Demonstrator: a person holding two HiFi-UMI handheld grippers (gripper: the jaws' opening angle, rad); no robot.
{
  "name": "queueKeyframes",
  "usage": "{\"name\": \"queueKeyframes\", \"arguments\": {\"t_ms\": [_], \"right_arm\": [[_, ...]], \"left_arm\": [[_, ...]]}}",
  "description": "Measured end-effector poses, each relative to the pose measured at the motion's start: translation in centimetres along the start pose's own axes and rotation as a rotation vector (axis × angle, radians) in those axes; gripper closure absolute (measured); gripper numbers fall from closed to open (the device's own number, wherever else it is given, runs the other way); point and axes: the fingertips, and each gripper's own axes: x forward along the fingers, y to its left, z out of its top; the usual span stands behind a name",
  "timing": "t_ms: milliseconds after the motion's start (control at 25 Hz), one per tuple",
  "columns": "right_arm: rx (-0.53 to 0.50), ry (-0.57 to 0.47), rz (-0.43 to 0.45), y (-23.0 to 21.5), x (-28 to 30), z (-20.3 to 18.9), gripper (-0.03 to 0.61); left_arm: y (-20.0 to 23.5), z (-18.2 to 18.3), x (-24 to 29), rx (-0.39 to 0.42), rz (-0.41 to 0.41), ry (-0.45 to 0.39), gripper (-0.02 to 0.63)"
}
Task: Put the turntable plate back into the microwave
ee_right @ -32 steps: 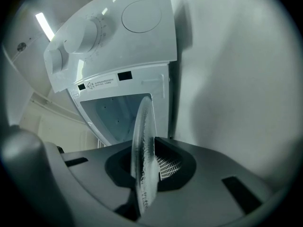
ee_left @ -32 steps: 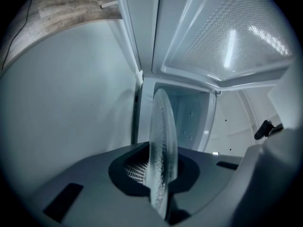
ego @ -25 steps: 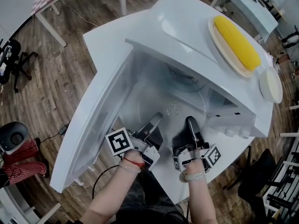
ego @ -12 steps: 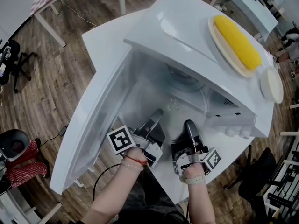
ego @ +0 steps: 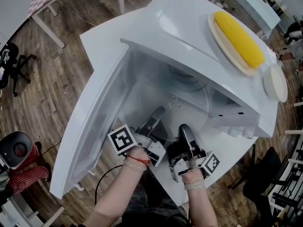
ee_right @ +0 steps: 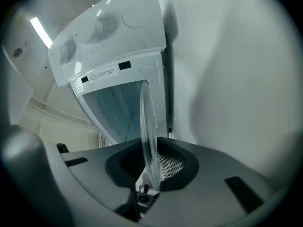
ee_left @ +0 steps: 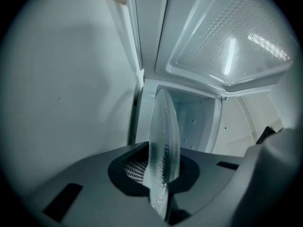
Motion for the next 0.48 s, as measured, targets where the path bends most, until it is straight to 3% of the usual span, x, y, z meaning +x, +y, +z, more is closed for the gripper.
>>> {"name": "queueKeyframes", "arguments": {"t_ms": [480], "right_arm": [[0.027, 0.017, 0.006, 0.0, 0.0, -1.3, 0.535]], "left_arm": [[-0.2, -0.1, 0.0, 0.019, 0.022, -0.007, 0.581]]}}
